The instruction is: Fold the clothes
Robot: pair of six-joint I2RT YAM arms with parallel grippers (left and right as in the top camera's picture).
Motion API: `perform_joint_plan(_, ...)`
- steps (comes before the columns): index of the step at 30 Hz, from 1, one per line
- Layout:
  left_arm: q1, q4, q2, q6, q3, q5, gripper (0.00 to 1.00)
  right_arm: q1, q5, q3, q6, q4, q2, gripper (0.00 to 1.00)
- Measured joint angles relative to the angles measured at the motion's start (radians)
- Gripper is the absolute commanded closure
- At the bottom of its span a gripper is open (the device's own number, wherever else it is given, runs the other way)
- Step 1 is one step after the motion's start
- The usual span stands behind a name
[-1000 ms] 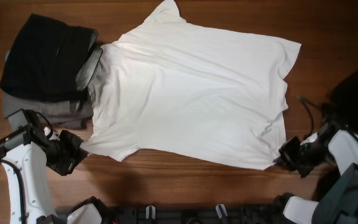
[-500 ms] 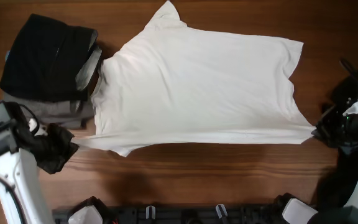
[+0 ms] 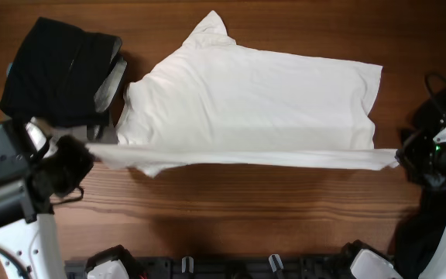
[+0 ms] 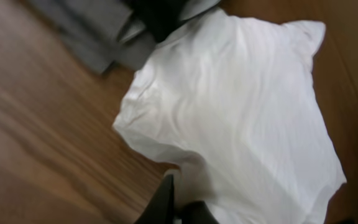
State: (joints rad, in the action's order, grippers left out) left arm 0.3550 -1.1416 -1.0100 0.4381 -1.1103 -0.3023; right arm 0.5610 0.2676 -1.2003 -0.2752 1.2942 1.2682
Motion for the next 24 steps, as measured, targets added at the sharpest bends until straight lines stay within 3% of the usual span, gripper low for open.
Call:
perform_joint_plan(7, -0.284, 0.247, -0.17, -0.008, -0.004, 0.132, 0.96, -0.072, 0.02, 0.015, -0.015, -0.153, 0.172, 0.95)
perform_joint_plan(13, -0.401, 0.538, -0.359, -0.04, -0.005, 0.209, 0.96, -0.105, 0.032, 0.016, -0.066, -0.327, 0.272, 0.92)
perform_joint_plan(16, -0.416, 0.644, -0.441, -0.045, -0.005, 0.227, 0.94, -0.116, 0.037, 0.016, -0.097, -0.391, 0.315, 0.75)
perform_joint_plan(17, -0.416, 0.671, -0.461, -0.045, -0.005, 0.231, 0.88, -0.121, 0.039, 0.016, -0.1, -0.418, 0.33, 0.63)
perform_joint_plan(18, -0.416, 0.695, -0.48, -0.045, -0.005, 0.233, 0.73, -0.129, 0.039, 0.016, -0.111, -0.443, 0.345, 0.45)
perform_joint_plan(20, -0.416, 0.734, -0.508, -0.058, -0.005, 0.238, 0.55, -0.141, 0.044, 0.016, -0.125, -0.488, 0.365, 0.27)
perform_joint_plan(22, -0.416, 0.761, -0.526, -0.061, -0.005, 0.24, 0.42, -0.151, 0.048, 0.016, -0.124, -0.518, 0.376, 0.23)
perform_joint_plan(24, -0.416, 0.756, -0.529, -0.069, -0.005, 0.246, 0.4, -0.151, 0.051, 0.016, -0.119, -0.517, 0.377, 0.22)
